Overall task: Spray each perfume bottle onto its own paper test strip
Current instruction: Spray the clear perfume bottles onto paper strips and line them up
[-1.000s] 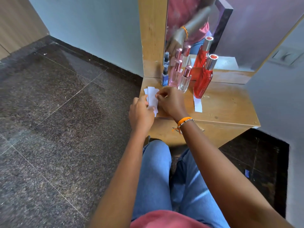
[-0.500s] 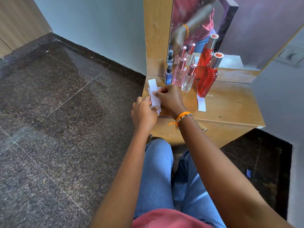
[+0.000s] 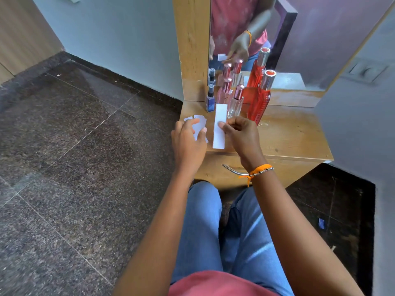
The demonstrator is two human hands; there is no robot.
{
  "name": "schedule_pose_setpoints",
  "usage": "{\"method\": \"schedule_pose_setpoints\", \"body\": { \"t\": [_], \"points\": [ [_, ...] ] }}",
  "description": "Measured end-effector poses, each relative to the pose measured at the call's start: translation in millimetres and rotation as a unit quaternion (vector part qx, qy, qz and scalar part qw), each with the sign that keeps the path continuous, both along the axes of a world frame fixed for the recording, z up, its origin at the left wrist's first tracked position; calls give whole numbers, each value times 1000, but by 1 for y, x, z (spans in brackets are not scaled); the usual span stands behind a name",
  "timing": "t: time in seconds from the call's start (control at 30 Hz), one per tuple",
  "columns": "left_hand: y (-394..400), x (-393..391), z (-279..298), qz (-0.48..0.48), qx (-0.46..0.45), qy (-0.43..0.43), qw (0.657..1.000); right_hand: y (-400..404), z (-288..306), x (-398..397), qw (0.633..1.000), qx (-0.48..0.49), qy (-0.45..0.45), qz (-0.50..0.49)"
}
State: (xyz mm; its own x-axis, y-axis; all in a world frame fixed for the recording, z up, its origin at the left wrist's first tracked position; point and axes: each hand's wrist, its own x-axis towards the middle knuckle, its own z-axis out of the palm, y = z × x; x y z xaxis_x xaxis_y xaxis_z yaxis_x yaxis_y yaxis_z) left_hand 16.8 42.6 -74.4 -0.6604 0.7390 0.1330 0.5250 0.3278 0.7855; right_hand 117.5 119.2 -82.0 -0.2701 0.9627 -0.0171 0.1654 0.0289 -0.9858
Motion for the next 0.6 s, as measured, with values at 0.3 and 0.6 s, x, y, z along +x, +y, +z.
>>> {"method": "schedule_pose_setpoints", "body": {
  "t": [0.3, 0.6],
  "points": [
    [16, 47, 1, -125, -5, 2, 992, 18, -17, 76, 979, 40, -163, -117],
    [26, 65, -3, -164, -9, -12, 986, 31, -14, 93, 933, 86, -310, -161]
  ]
}}
